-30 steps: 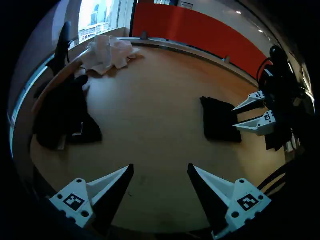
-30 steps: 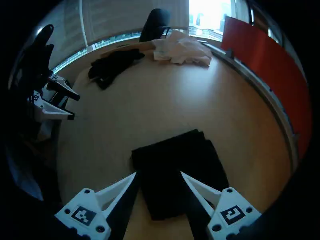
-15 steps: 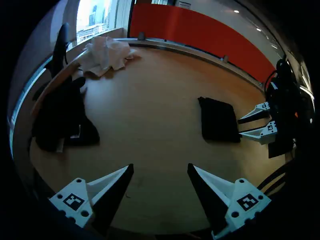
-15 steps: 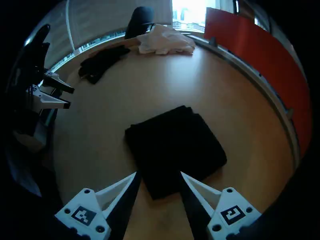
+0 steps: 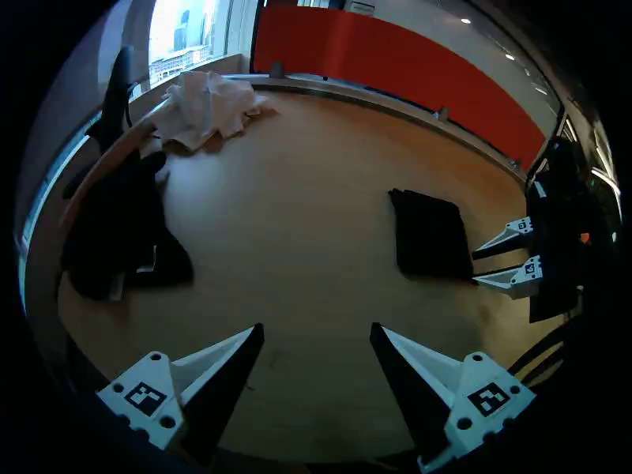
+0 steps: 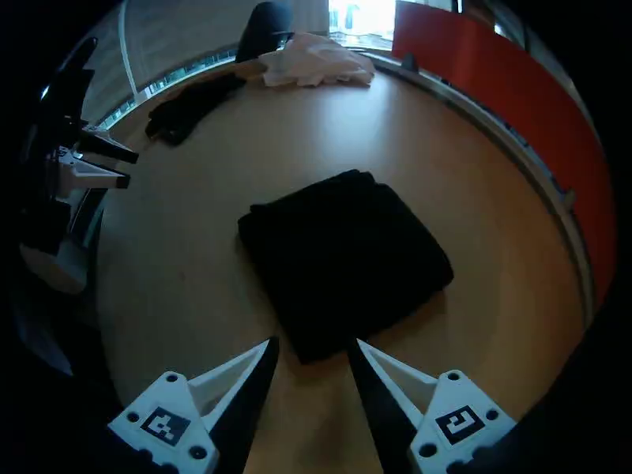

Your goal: Fold towel

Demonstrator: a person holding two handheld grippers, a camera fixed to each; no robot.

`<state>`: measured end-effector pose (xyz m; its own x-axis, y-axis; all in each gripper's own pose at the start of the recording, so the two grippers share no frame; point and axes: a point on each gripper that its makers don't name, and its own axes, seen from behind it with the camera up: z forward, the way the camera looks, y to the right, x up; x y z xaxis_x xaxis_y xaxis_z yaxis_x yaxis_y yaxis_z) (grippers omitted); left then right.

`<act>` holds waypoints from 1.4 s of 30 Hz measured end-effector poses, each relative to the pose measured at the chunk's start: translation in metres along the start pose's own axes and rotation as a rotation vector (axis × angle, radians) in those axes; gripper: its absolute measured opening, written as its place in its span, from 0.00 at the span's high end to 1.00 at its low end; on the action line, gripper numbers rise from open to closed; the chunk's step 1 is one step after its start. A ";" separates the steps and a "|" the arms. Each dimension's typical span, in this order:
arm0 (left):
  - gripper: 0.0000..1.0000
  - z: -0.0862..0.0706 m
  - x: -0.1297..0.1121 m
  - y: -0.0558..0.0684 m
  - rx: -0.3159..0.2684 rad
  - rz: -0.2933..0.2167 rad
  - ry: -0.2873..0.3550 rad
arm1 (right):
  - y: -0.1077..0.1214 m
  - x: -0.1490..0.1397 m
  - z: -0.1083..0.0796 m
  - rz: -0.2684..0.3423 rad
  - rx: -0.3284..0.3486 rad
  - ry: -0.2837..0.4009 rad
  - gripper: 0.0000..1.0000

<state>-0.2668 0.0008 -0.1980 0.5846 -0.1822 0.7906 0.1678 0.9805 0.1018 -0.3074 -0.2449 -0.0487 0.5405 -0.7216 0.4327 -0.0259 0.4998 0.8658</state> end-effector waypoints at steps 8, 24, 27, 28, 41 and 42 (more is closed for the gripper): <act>0.00 0.001 0.000 0.000 -0.001 0.002 -0.002 | 0.005 -0.010 0.003 0.019 -0.024 -0.026 0.38; 0.00 0.002 0.002 0.003 -0.007 -0.002 -0.003 | 0.003 -0.017 0.009 0.035 -0.039 -0.043 0.62; 0.00 0.002 0.002 0.003 -0.009 -0.003 -0.003 | 0.002 -0.017 0.010 0.041 -0.041 -0.039 0.75; 0.00 0.002 0.002 0.003 -0.009 -0.003 -0.003 | 0.002 -0.017 0.010 0.044 -0.043 -0.037 0.79; 0.00 0.002 0.004 0.009 -0.021 0.008 0.001 | 0.008 -0.009 0.001 0.079 -0.063 -0.001 0.95; 0.00 0.003 0.004 0.009 -0.023 0.008 0.003 | 0.009 -0.006 -0.001 0.080 -0.066 0.004 0.95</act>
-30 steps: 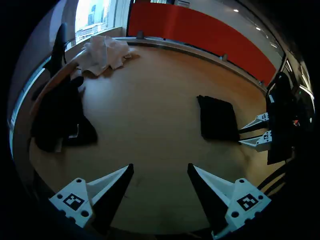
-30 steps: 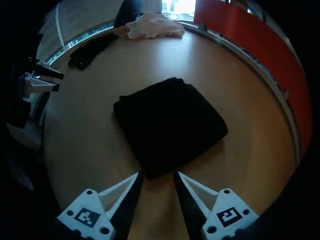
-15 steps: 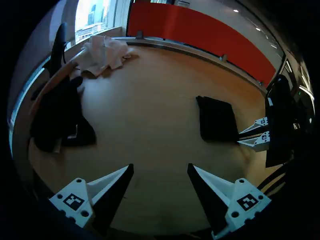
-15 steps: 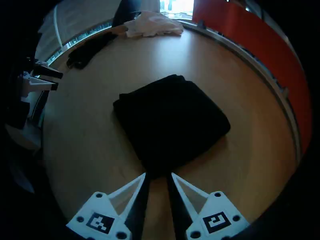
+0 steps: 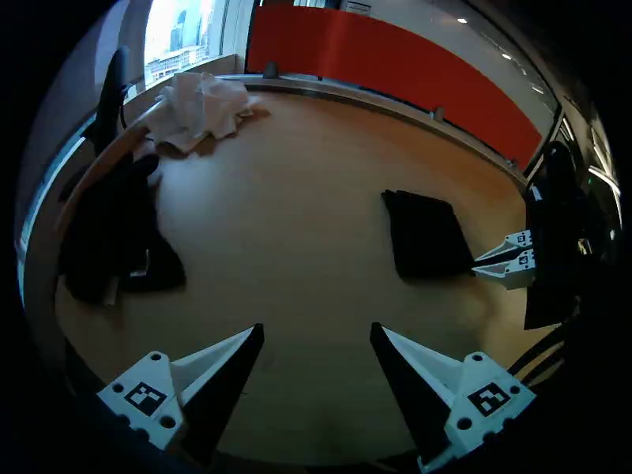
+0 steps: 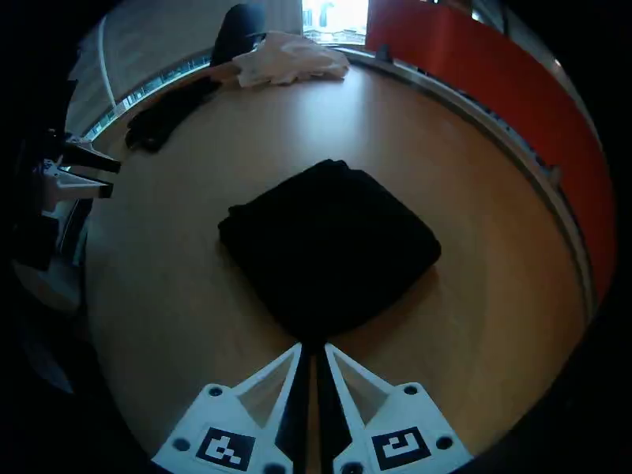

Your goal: Fold towel

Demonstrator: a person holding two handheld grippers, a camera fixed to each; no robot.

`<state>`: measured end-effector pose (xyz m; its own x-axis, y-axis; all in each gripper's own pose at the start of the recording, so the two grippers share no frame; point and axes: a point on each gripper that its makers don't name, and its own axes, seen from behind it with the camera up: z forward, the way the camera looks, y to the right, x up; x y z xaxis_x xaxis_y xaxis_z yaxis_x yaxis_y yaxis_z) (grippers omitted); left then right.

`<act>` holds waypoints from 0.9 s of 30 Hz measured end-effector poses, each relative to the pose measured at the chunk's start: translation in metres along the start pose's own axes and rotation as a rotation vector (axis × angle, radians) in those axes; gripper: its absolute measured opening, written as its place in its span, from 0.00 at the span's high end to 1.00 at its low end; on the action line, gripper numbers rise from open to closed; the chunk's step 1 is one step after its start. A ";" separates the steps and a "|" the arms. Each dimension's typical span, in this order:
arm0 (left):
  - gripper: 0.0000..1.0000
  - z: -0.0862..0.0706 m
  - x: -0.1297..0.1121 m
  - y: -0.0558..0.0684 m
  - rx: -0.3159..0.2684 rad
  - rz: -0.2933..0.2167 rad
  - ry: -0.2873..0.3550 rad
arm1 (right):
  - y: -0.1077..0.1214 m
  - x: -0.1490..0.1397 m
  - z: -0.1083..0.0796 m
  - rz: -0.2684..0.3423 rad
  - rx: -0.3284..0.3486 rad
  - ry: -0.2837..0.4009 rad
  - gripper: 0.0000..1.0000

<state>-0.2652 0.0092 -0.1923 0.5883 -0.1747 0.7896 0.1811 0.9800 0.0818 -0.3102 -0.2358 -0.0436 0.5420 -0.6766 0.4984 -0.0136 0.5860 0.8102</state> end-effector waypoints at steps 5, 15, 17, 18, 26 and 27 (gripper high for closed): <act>0.00 0.002 0.002 0.002 -0.009 0.002 0.008 | 0.005 0.016 -0.012 -0.009 -0.013 0.024 0.95; 0.00 0.003 0.012 0.005 -0.020 0.025 0.033 | 0.021 0.074 -0.042 -0.067 -0.038 0.106 0.95; 0.00 0.003 0.014 0.006 -0.026 0.028 0.037 | 0.024 0.088 -0.049 -0.081 -0.038 0.127 0.95; 0.00 0.003 0.015 0.007 -0.028 0.031 0.040 | 0.025 0.096 -0.054 -0.092 -0.039 0.139 0.95; 0.00 -0.004 0.026 0.013 -0.041 0.054 0.065 | 0.033 0.149 -0.090 -0.142 -0.049 0.224 0.96; 0.00 -0.005 0.027 0.013 -0.043 0.056 0.067 | 0.034 0.153 -0.094 -0.143 -0.049 0.231 0.96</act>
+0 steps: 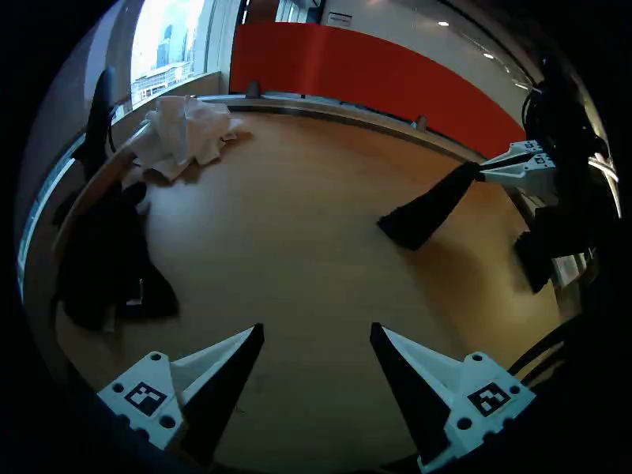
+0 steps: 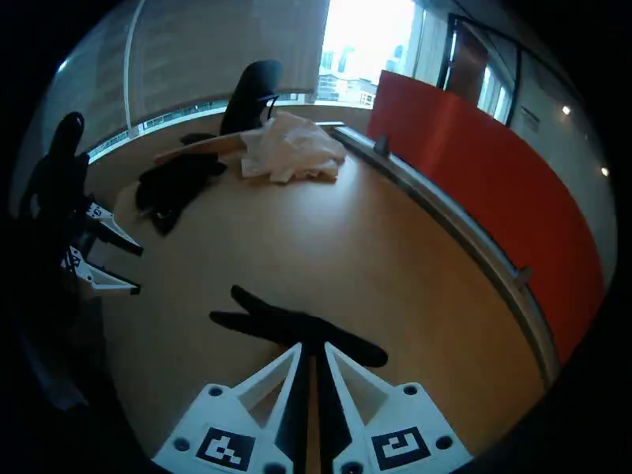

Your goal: Fold towel

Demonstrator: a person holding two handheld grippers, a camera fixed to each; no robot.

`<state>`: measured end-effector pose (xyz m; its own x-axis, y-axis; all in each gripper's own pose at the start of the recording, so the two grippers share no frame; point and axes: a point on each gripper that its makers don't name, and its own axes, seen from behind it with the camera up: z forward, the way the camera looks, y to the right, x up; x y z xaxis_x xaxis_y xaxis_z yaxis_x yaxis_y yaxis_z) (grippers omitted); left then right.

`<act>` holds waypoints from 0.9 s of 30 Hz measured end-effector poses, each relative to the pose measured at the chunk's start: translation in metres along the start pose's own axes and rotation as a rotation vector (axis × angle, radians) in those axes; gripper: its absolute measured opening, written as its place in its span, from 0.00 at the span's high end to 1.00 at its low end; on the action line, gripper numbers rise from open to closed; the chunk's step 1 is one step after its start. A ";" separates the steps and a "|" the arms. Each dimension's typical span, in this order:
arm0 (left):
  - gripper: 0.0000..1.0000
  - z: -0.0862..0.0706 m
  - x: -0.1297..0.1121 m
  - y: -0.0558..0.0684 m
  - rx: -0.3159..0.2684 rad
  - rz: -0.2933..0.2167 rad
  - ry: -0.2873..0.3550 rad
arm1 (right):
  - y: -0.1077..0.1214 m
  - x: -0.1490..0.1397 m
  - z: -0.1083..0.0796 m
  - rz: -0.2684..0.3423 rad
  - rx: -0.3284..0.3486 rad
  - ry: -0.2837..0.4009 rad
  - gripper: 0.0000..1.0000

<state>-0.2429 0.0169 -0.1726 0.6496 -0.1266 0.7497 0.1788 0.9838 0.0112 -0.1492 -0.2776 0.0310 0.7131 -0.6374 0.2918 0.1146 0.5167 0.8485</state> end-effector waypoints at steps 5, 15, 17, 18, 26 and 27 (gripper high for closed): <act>0.00 -0.002 0.004 0.002 -0.006 0.008 0.007 | 0.004 0.011 -0.009 -0.006 -0.002 0.019 0.95; 0.00 -0.004 0.010 0.004 -0.012 0.023 0.016 | 0.010 0.010 -0.021 -0.007 -0.014 0.025 0.96; 0.00 -0.004 0.011 0.005 -0.014 0.026 0.016 | 0.013 0.010 -0.025 -0.001 -0.017 0.029 0.96; 0.00 -0.004 0.012 0.005 -0.015 0.029 0.017 | 0.015 0.008 -0.028 0.002 -0.021 0.029 0.95; 0.00 -0.003 0.015 0.012 -0.024 0.046 0.018 | 0.041 -0.012 -0.052 0.041 -0.052 0.022 0.96; 0.00 -0.002 0.015 0.012 -0.024 0.048 0.017 | 0.047 -0.016 -0.056 0.047 -0.059 0.019 0.96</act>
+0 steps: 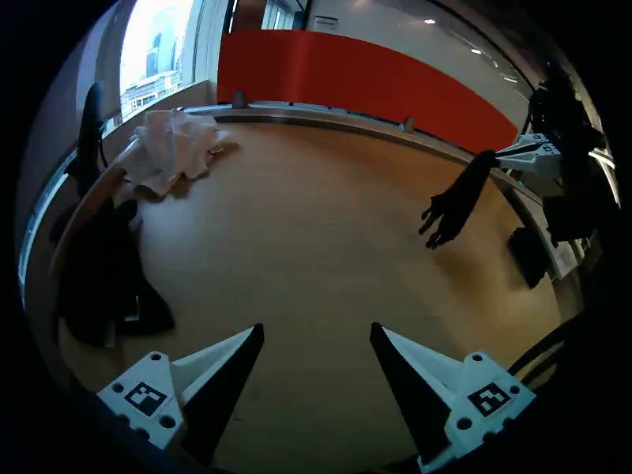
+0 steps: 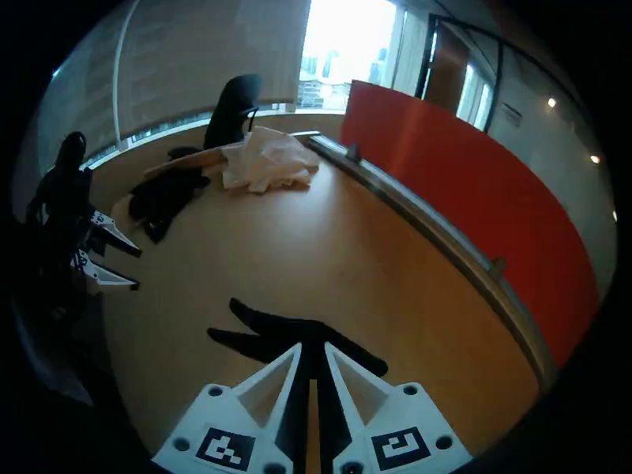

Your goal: Fold towel

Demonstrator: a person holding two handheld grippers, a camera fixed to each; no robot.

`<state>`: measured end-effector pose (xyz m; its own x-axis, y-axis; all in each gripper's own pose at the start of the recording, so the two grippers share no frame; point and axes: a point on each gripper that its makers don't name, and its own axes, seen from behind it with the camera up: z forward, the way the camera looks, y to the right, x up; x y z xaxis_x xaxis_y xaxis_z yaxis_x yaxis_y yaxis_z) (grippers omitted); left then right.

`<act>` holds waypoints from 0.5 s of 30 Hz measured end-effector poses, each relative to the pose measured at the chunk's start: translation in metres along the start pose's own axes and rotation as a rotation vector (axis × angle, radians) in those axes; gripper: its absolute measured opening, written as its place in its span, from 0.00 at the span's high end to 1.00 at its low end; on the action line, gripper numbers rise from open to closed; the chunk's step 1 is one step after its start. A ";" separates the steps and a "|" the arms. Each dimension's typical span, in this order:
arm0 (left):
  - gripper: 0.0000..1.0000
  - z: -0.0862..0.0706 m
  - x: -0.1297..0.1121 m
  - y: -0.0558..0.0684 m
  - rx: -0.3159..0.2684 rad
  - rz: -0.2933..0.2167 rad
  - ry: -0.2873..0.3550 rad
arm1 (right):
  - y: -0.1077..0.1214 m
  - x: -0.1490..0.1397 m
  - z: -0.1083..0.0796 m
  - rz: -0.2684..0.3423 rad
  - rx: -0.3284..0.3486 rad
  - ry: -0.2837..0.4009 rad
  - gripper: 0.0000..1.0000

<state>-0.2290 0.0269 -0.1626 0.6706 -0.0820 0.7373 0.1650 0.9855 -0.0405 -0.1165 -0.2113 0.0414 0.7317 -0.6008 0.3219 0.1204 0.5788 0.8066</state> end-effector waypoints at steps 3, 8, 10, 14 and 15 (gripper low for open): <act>0.00 0.000 0.001 0.002 -0.001 0.006 -0.001 | 0.017 -0.011 -0.011 0.015 -0.019 -0.010 0.96; 0.00 0.000 0.005 0.003 0.006 0.013 -0.001 | 0.051 -0.033 -0.031 0.034 -0.060 -0.031 0.96; 0.00 -0.001 0.006 0.003 0.008 0.013 -0.001 | 0.065 -0.042 -0.040 0.045 -0.075 -0.040 0.96; 0.00 -0.002 0.007 0.004 0.011 0.006 -0.001 | 0.094 -0.062 -0.057 0.063 -0.103 -0.061 0.96; 0.00 -0.003 0.007 0.004 0.013 0.004 -0.001 | 0.102 -0.068 -0.062 0.066 -0.112 -0.068 0.96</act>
<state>-0.2218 0.0298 -0.1595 0.6706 -0.0784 0.7377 0.1533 0.9876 -0.0344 -0.1123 -0.0778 0.0709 0.6936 -0.5932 0.4087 0.1503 0.6740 0.7232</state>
